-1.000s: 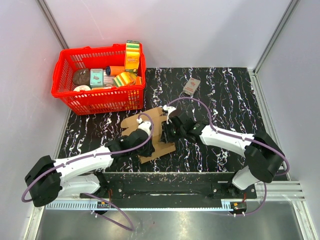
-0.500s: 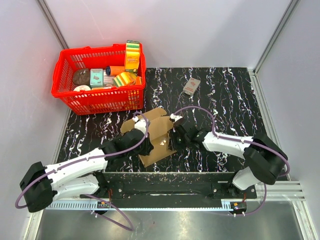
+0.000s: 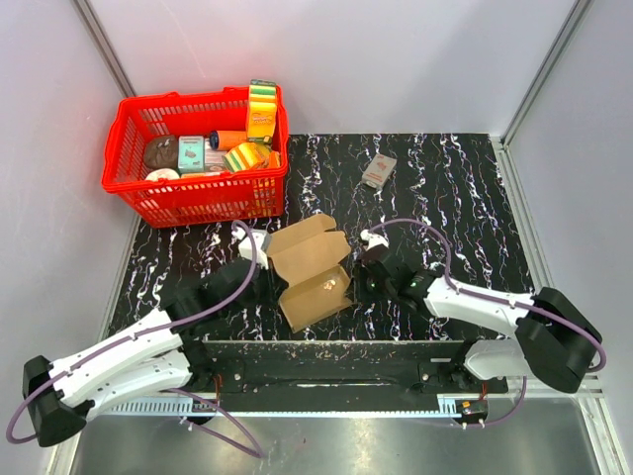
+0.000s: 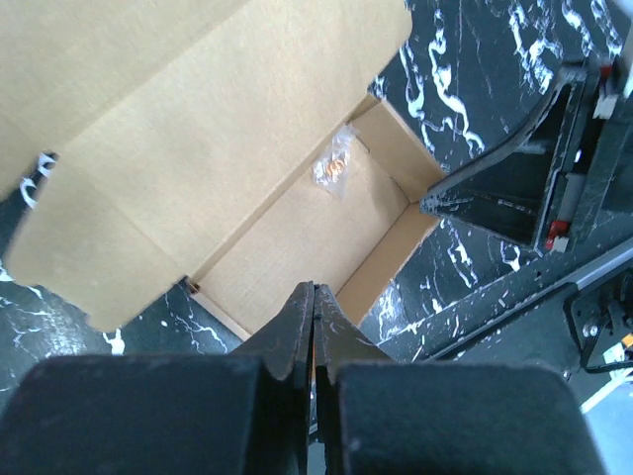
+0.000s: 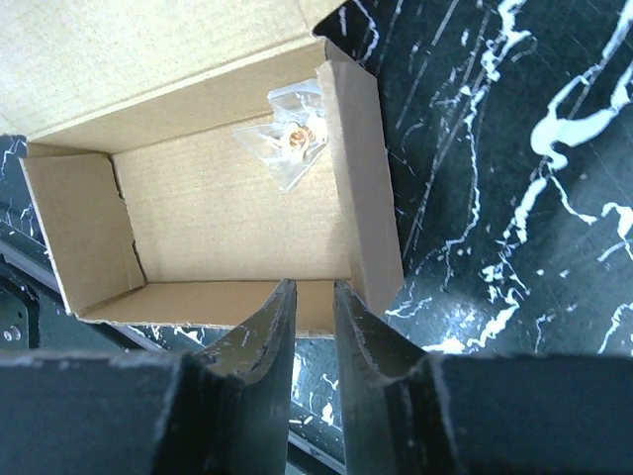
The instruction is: Fold the paper box
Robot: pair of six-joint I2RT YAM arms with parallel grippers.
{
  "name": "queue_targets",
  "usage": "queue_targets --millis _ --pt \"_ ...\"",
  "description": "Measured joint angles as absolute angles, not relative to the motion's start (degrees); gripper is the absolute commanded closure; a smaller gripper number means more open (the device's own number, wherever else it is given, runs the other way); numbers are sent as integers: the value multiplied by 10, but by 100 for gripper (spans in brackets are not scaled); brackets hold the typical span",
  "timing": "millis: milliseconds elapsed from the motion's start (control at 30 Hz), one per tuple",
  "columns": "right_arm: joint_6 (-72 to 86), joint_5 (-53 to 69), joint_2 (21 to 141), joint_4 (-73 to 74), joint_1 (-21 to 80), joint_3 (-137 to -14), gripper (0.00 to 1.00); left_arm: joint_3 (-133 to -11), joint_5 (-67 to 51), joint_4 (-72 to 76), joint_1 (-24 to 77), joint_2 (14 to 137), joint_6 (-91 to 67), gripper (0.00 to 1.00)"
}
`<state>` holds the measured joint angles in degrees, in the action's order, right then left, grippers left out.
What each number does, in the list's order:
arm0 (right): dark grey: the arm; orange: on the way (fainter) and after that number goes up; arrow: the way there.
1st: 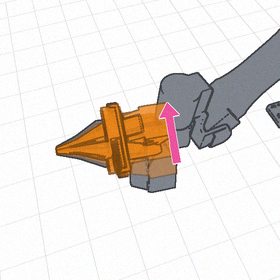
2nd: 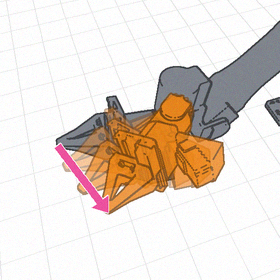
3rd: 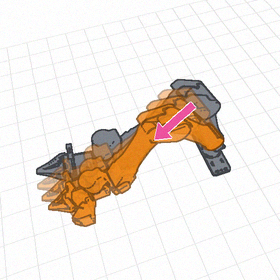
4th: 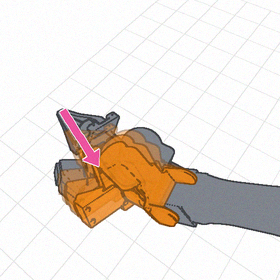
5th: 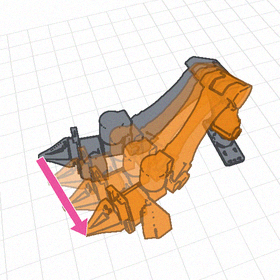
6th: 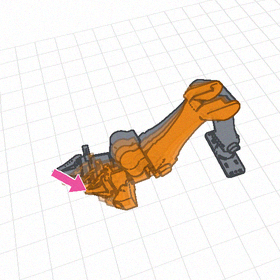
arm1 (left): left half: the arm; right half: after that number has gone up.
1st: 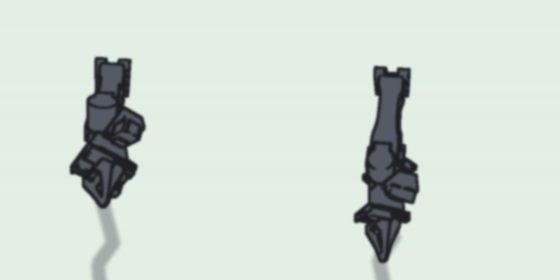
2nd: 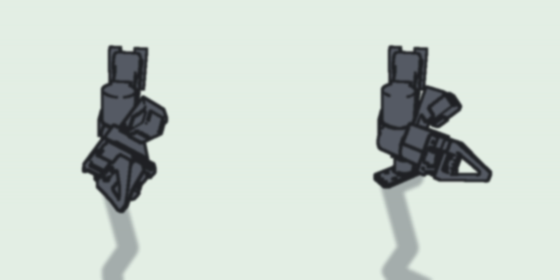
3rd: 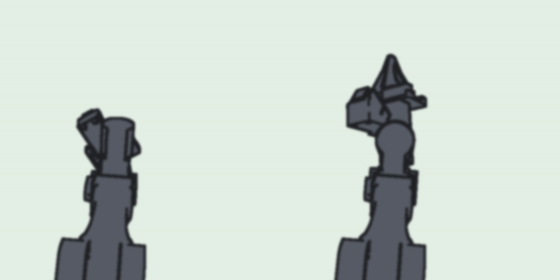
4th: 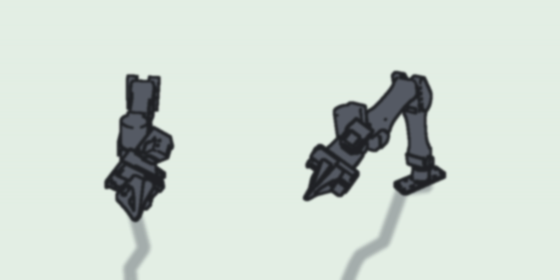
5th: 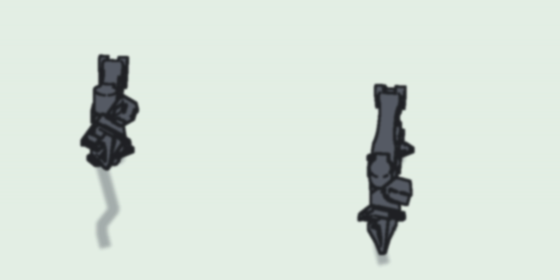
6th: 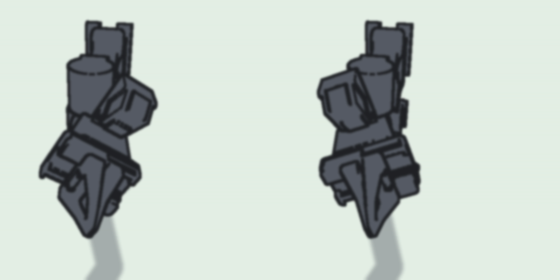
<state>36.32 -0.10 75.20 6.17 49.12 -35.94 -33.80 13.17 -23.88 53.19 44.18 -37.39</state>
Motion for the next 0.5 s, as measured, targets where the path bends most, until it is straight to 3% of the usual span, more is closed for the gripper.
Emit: queue_targets --millis 133,333,500 --pt "382 -12 721 62 491 -333 74 -369 149 -270 526 424 -373 100" --pt "413 -33 648 76 491 -287 74 -377 164 -291 509 423 -370 70" --pt "437 -42 581 102 491 -261 74 -381 171 -304 476 413 -360 58"
